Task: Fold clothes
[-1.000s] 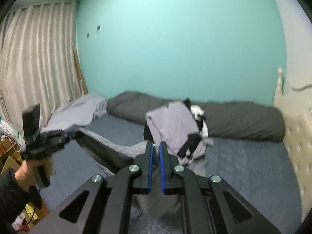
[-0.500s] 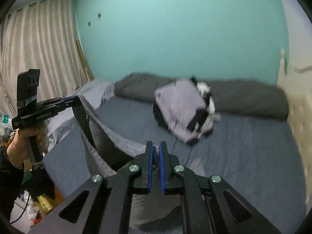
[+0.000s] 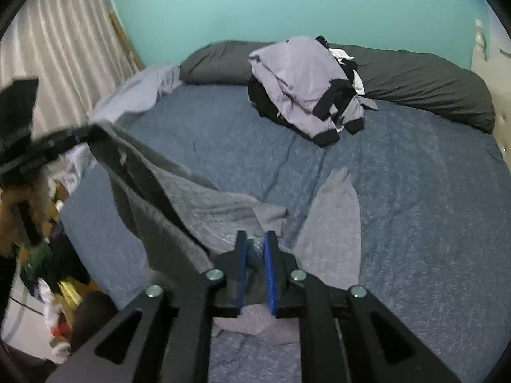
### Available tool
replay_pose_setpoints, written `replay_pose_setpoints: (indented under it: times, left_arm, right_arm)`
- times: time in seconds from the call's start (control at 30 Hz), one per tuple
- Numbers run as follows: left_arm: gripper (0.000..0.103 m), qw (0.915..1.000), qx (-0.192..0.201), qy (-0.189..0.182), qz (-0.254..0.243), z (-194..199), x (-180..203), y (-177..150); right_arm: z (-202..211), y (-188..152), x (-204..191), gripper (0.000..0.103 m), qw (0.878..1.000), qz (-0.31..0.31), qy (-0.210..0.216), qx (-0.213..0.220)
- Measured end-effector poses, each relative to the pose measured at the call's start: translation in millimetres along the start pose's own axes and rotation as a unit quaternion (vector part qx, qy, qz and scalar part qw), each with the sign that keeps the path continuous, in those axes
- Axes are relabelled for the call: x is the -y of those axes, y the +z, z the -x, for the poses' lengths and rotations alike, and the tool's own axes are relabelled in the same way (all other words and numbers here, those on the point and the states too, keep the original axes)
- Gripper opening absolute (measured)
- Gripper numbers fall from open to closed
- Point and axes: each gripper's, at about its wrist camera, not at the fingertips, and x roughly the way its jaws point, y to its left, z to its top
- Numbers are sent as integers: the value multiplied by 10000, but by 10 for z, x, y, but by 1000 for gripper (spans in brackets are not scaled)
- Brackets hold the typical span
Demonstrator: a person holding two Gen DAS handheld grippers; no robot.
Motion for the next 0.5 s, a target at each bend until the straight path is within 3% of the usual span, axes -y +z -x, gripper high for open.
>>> replay_pose_setpoints:
  times: [0.03, 0.1, 0.23, 0.37, 0.5]
  left_arm:
    - [4, 10000, -4, -9, -13, -8, 9, -9]
    - [5, 10000, -12, -27, -39, -24, 26, -28]
    - [4, 10000, -6, -68, -64, -38, 38, -53]
    - [4, 9999, 20, -116, -81, -32, 44, -74]
    - [5, 9998, 6, -160, -100, -17, 78, -98]
  right_arm:
    - [-34, -16, -12, 15, 10000, 47, -64, -13]
    - [-94, -44, -35, 27, 9998, 138, -155, -26]
    - [-87, -100, -101, 38, 9992, 391, -93, 45]
    - [-176, -149, -199, 57, 9971, 750, -40, -138]
    - [-389, -235, -274, 58, 9959, 833, -44, -363]
